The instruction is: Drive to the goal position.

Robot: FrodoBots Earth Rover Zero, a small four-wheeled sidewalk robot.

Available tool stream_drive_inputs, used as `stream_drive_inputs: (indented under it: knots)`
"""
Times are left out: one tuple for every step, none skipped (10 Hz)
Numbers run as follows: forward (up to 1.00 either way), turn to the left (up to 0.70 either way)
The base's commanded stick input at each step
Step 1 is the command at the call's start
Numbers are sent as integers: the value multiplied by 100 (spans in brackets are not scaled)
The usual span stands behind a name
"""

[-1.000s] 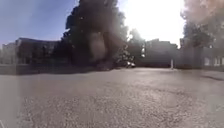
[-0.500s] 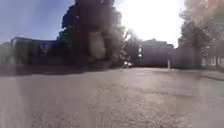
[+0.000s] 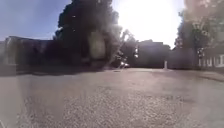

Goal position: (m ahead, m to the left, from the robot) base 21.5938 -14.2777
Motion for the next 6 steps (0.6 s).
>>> stream_drive_inputs:
  knots:
    - [70,-14]
    - [70,-14]
    - [70,-14]
    - [70,-14]
    - [70,-14]
    - [70,-14]
